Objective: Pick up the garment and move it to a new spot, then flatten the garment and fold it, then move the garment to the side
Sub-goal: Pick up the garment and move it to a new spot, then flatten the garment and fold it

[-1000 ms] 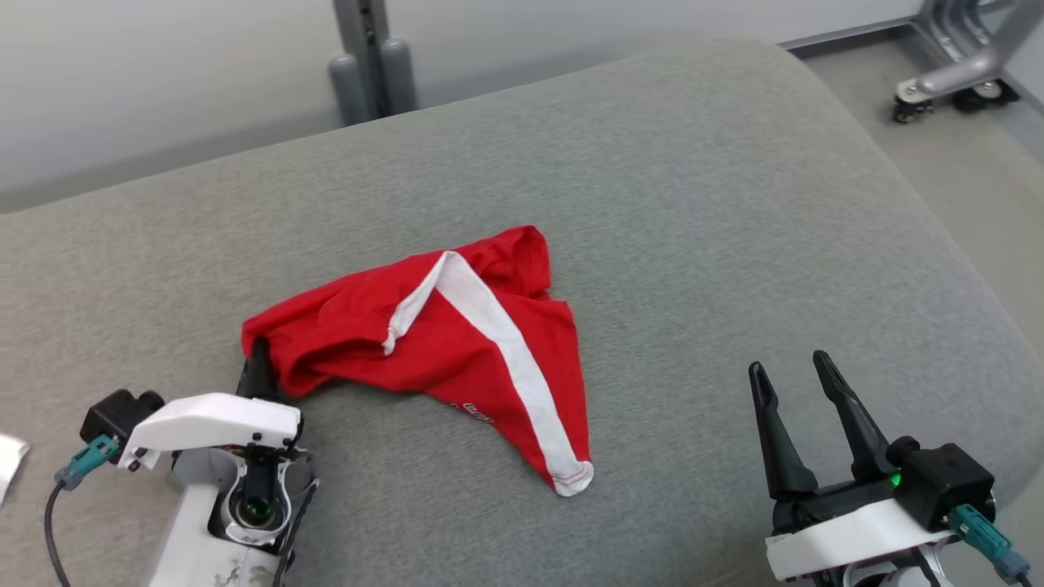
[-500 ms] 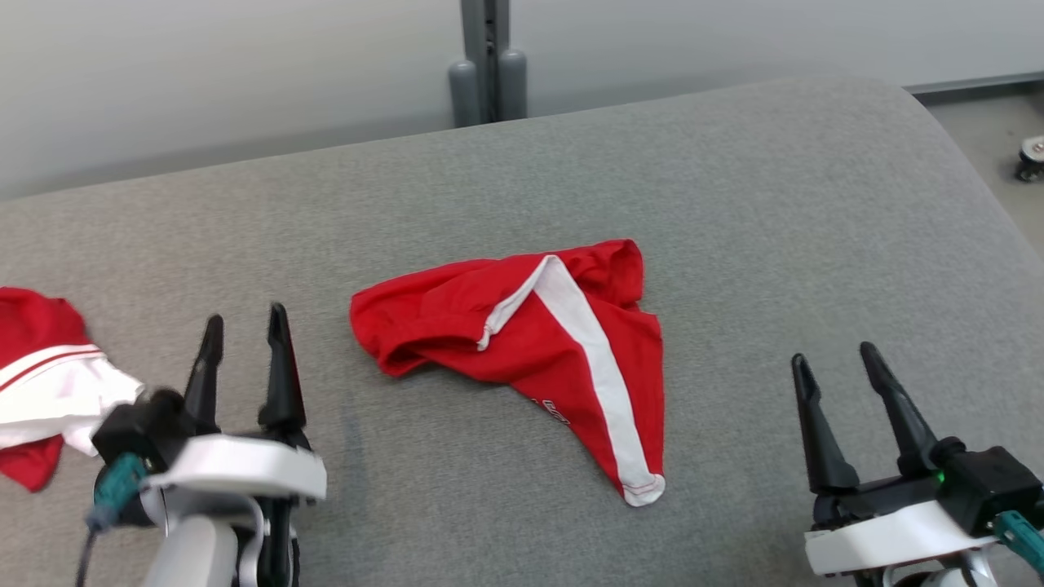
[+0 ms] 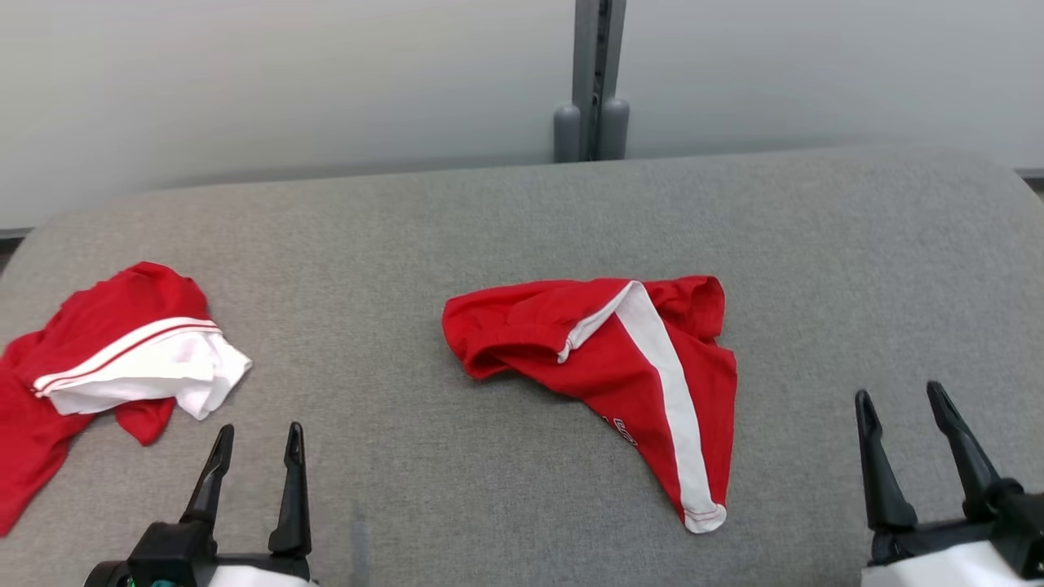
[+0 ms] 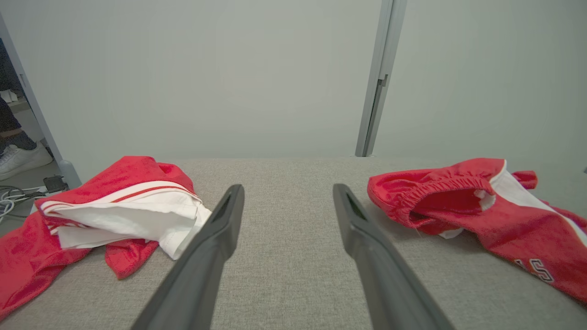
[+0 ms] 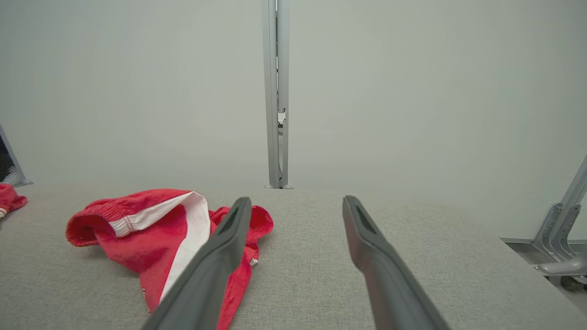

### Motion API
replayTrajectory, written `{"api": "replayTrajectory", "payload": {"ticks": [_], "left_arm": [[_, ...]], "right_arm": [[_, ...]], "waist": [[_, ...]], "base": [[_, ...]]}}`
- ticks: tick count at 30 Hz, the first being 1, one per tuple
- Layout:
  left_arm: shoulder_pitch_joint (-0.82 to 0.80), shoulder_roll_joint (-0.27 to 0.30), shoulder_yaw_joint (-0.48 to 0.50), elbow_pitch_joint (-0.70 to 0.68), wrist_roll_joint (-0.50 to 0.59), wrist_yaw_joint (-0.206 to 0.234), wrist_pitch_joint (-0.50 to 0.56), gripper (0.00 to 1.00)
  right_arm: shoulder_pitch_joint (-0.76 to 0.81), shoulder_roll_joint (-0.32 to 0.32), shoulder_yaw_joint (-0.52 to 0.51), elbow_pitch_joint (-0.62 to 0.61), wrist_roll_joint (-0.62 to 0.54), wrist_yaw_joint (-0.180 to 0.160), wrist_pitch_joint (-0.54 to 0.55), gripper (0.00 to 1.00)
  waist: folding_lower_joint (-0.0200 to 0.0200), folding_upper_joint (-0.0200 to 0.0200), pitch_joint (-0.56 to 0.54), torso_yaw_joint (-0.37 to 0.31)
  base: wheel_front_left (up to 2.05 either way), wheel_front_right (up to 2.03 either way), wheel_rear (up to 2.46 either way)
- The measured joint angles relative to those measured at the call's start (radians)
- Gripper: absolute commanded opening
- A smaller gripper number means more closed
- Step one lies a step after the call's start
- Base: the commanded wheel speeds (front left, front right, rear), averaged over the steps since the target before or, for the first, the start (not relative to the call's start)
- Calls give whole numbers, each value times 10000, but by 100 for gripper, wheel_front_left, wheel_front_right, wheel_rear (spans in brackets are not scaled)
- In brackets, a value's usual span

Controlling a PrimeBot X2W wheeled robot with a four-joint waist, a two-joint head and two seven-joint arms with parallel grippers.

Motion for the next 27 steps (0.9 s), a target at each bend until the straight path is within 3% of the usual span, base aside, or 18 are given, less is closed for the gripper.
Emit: {"api": "replayTrajectory", "payload": {"ticks": [7, 27], "left_arm": [[407, -81, 441, -155, 376, -332, 0, 100], [547, -119, 823, -65, 453, -564, 0, 100]], "right_arm": [[579, 309, -328, 393, -142, 2, 0, 100], [655, 508, -244, 520, -138, 2, 0, 100]], "waist": [[0, 1, -571, 262], [0, 0, -837, 40]], "base": [[0, 0, 0], [0, 0, 0]]}}
